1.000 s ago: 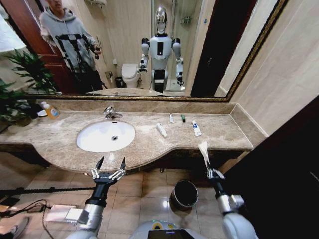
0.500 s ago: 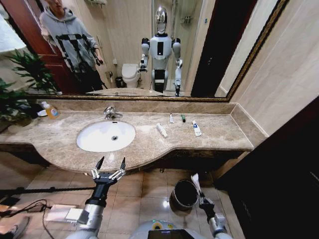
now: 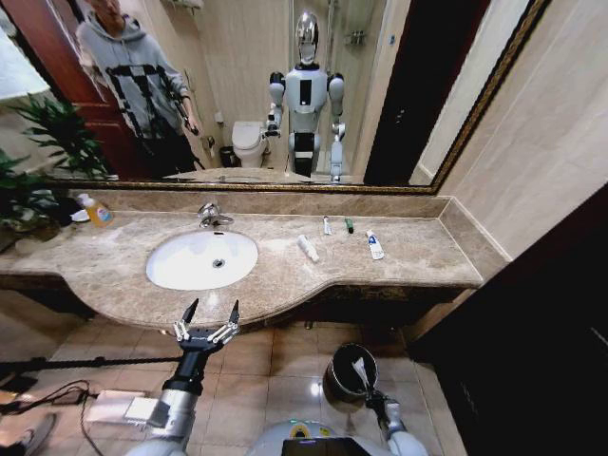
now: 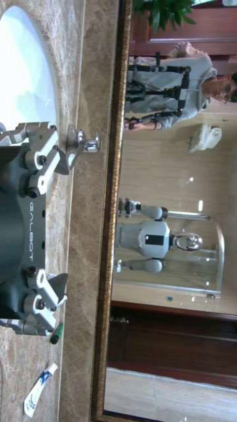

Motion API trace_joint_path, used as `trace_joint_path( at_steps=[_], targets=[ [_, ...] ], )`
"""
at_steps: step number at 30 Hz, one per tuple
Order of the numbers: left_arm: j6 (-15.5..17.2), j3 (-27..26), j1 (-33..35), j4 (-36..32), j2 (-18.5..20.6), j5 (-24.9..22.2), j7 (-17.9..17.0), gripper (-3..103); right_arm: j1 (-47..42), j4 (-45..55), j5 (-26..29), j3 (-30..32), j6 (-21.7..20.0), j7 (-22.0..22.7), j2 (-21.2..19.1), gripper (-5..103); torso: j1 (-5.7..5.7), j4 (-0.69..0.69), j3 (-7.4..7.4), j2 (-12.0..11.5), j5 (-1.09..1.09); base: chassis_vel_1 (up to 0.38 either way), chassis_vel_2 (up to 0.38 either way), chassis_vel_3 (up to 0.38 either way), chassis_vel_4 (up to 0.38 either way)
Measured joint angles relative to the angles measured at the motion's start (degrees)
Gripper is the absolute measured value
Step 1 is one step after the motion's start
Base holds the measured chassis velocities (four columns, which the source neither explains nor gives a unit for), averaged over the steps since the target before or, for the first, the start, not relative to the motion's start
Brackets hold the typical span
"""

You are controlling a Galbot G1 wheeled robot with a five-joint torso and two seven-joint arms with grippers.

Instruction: Pick up the trash from the sink and place it in the trash bin.

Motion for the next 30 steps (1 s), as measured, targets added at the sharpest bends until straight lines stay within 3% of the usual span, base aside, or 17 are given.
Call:
trace_joint_path(
  at_steps=[3, 20, 23, 25, 26, 28, 29, 30],
  targets=[
    [0.0, 0.0, 0.0, 0.0, 0.0, 0.0, 0.0, 100, 3.4, -4.7, -2.6, 0.0, 0.1, -0.2, 1.1, 0, 0.0, 0.0, 0.0, 0.0, 0.01, 0.0, 0.0, 0.0, 0.0],
    [0.0, 0.0, 0.0, 0.0, 0.0, 0.0, 0.0, 100, 12.8, -16.5, -4.3, 1.0, 0.6, -0.8, 2.5, -3, 0.0, 0.0, 0.0, 0.0, 0.0, 0.0, 0.0, 0.0, 0.0],
    [0.0, 0.0, 0.0, 0.0, 0.0, 0.0, 0.0, 100, 12.9, -16.3, -4.3, 1.1, 0.3, -0.8, 2.3, 13, 0.0, 0.0, 0.0, 0.0, 0.0, 0.0, 0.0, 0.0, 0.0],
    [0.0, 0.0, 0.0, 0.0, 0.0, 0.0, 0.0, 100, 12.9, -16.0, -4.2, 1.1, 0.3, -0.8, 2.3, 13, 0.0, 0.0, 0.0, 0.0, 0.0, 0.0, 0.0, 0.0, 0.0],
    [0.0, 0.0, 0.0, 0.0, 0.0, 0.0, 0.0, 100, 12.8, -15.7, -4.1, 1.2, 0.1, -0.8, 2.2, 24, 0.0, 0.0, -0.01, 0.0, 0.0, 0.0, 0.0, 0.0, 0.0],
    [0.0, 0.0, 0.0, 0.0, 0.0, 0.0, 0.0, 100, 12.7, -15.3, -4.0, 1.3, 0.0, -0.8, 2.1, 24, 0.0, 0.01, -0.01, 0.0, 0.0, 0.0, 0.0, 0.0, 0.0],
    [0.0, 0.0, 0.0, 0.0, 0.0, 0.0, 0.0, 100, 12.4, -14.9, -4.0, 1.3, 0.0, -0.8, 1.9, 34, 0.0, 0.0, 0.0, 0.0, 0.0, 0.0, 0.0, 0.0, 0.0],
    [0.0, 0.0, 0.0, 0.0, 0.0, 0.0, 0.0, 100, 12.4, -14.9, -4.0, 1.3, 0.0, -0.8, 1.9, 34, 0.0, 0.0, 0.0, 0.0, 0.0, 0.0, 0.0, 0.0, 0.0]
  ],
)
